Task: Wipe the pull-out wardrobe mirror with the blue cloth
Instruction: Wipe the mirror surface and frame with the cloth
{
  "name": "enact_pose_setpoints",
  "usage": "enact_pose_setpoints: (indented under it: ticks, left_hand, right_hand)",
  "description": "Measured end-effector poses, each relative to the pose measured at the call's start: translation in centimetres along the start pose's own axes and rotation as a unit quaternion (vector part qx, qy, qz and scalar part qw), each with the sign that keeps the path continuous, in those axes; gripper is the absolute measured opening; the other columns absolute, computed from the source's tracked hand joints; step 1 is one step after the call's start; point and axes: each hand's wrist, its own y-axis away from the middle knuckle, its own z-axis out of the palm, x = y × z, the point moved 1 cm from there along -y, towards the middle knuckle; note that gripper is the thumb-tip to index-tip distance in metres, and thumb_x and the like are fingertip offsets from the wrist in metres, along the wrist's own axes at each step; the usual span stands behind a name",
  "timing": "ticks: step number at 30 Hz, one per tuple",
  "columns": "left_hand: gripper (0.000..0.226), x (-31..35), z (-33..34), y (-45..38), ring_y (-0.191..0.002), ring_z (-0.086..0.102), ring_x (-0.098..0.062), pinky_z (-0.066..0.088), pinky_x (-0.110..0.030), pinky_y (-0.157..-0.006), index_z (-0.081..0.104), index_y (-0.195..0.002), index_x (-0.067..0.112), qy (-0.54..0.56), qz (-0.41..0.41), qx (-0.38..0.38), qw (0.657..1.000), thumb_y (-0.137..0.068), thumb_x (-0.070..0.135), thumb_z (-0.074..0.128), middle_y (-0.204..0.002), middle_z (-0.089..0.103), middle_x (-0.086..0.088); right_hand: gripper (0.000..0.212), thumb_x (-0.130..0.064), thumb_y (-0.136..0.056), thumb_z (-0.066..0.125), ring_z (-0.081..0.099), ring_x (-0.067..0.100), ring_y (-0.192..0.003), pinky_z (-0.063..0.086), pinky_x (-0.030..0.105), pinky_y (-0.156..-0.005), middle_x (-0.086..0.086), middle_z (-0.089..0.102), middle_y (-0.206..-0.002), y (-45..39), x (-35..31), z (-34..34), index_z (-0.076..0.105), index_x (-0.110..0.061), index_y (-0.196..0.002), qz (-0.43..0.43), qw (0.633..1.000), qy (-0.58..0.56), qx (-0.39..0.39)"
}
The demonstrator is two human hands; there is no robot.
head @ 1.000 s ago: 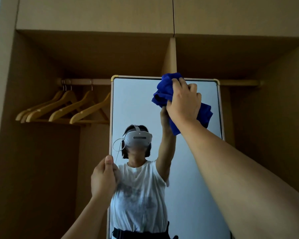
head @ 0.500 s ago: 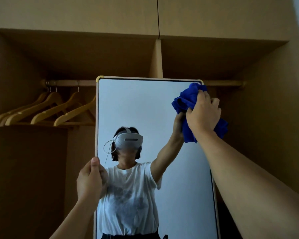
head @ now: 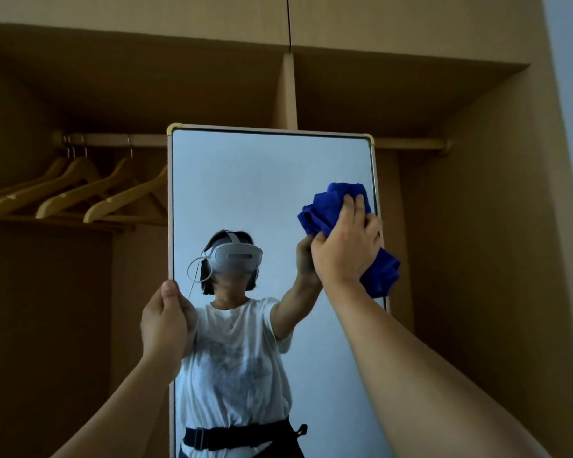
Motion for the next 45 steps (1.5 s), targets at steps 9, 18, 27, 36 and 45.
enact_pose_setpoints:
  ticks: [9,18,27,36,45]
  left_hand:
    - [0.047,-0.1,-0.1,0.1,-0.064,0.048,-0.016,0.038,-0.033,-0.062,0.051,-0.076,0.003,0.007,-0.015,-0.003,1.000,-0.100,0.040,0.034,-0.066,0.053,-0.005]
    - [0.038,-0.8,-1.1,-0.4,-0.096,0.056,-0.027,0.044,-0.045,-0.089,0.055,-0.097,0.020,0.039,-0.140,-0.037,0.989,-0.097,0.050,0.033,-0.098,0.060,-0.009]
    - [0.047,-3.9,-2.9,1.8,-0.072,0.059,-0.029,0.049,-0.041,-0.071,0.065,-0.087,0.004,0.012,-0.167,-0.029,0.985,-0.099,0.040,0.036,-0.079,0.065,-0.015]
    - [0.044,-5.8,-4.1,4.3,-0.063,0.053,-0.021,0.043,-0.031,-0.061,0.060,-0.066,0.016,-0.017,-0.173,-0.027,0.984,-0.099,0.036,0.040,-0.060,0.058,-0.003]
    - [0.034,-6.3,-4.2,4.7,-0.066,0.054,-0.023,0.043,-0.035,-0.064,0.061,-0.078,0.010,0.007,-0.181,-0.039,0.983,-0.096,0.030,0.039,-0.067,0.062,-0.009]
  right_hand:
    - [0.074,-0.023,-0.062,0.075,0.050,0.030,-0.113,0.046,0.042,-0.081,0.007,0.047,-0.141,4.1,-4.4,0.1,0.051,-0.013,-0.131,-0.124,0.991,-0.005,-0.047]
    - [0.069,-0.035,-0.065,0.078,0.057,0.025,-0.107,0.050,0.035,-0.076,0.005,0.052,-0.138,9.2,-7.2,0.4,0.056,-0.017,-0.128,-0.268,0.959,0.025,-0.090]
    - [0.061,-0.011,-0.086,0.057,0.038,0.029,-0.124,0.039,0.042,-0.095,0.008,0.031,-0.151,5.3,-9.8,0.1,0.034,-0.014,-0.142,-0.277,0.951,0.032,-0.131]
    - [0.060,-0.018,-0.082,0.062,0.049,0.027,-0.118,0.046,0.037,-0.085,0.007,0.041,-0.146,9.0,-9.7,0.6,0.043,-0.016,-0.139,-0.340,0.933,0.052,-0.104]
    - [0.046,-0.011,-0.081,0.045,0.057,0.025,-0.107,0.049,0.037,-0.078,0.002,0.055,-0.136,15.9,-8.1,0.2,0.062,-0.018,-0.124,-0.411,0.904,-0.032,-0.115]
